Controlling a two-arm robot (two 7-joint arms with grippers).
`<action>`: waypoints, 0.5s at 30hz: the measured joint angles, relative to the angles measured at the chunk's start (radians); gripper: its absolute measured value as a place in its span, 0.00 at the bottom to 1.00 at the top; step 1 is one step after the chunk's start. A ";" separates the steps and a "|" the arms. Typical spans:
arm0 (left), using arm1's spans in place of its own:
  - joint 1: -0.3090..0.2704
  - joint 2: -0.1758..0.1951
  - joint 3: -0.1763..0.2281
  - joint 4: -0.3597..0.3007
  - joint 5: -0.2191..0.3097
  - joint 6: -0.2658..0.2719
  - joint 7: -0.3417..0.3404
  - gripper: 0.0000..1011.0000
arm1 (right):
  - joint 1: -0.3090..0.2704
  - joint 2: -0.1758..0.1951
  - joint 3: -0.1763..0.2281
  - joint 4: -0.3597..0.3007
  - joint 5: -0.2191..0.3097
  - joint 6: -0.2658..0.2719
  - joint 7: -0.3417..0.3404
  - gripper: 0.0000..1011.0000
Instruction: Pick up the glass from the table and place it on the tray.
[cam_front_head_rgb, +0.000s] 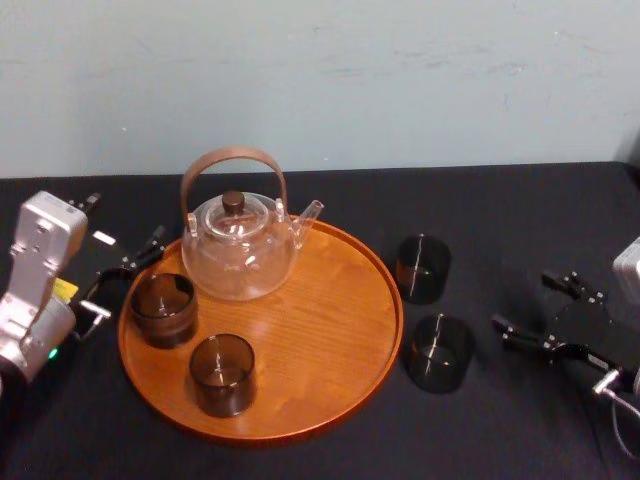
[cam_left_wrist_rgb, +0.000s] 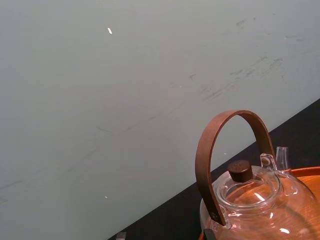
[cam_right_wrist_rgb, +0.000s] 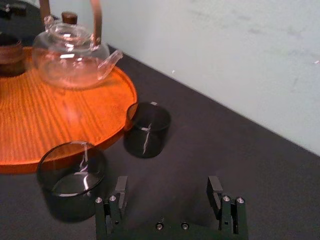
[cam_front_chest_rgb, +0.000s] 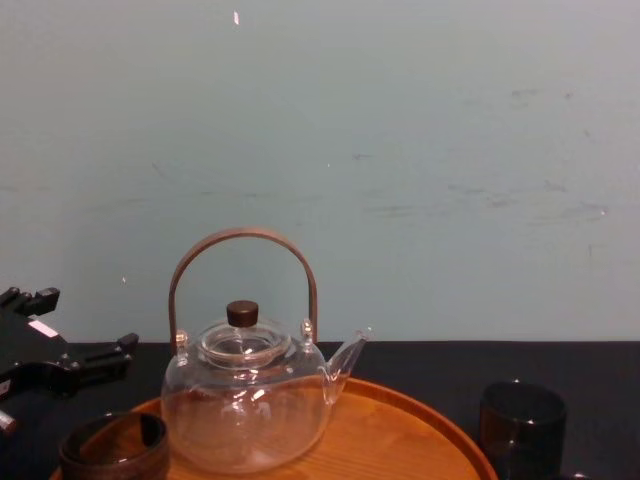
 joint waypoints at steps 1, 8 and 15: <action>0.000 0.000 0.000 0.000 0.000 0.000 0.000 0.99 | -0.001 0.002 -0.002 -0.004 -0.001 0.016 0.008 0.99; 0.000 0.000 0.000 0.000 0.000 0.000 0.000 0.99 | -0.011 0.010 -0.007 -0.022 -0.012 0.062 0.039 0.99; 0.000 0.000 0.000 0.000 0.000 0.000 0.000 0.99 | -0.027 0.020 -0.010 -0.051 -0.021 0.112 0.074 0.99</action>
